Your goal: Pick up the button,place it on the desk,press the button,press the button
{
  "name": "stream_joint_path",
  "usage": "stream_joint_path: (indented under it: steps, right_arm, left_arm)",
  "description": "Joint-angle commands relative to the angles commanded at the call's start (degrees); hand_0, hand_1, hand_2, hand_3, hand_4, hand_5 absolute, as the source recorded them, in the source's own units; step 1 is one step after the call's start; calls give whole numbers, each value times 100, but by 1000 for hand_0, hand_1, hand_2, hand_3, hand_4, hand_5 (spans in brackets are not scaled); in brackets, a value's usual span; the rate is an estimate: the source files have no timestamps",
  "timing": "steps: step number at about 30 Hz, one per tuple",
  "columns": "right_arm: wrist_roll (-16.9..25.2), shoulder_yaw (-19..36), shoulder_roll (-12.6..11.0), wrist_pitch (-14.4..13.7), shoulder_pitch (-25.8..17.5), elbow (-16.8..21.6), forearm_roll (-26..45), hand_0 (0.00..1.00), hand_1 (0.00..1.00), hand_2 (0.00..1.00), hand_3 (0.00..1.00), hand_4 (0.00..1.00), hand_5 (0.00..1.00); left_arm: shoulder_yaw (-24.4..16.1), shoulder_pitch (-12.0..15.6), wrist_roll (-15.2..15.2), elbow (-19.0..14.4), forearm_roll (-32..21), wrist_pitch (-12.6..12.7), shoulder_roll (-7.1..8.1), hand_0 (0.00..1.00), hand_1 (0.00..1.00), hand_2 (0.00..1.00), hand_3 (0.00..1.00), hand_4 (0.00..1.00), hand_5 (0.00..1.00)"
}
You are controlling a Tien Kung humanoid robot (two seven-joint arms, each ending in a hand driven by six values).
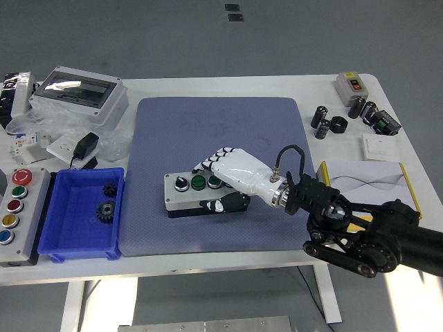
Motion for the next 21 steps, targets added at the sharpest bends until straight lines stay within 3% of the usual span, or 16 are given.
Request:
stream_joint_path:
  steps: [21]
  right_arm:
    - [102,248,-239,231,-48,309,115,835,800,804,868,459,2]
  left_arm:
    - [-13,19,-90,0,32,-244,-15,636,589,548,592,665,308]
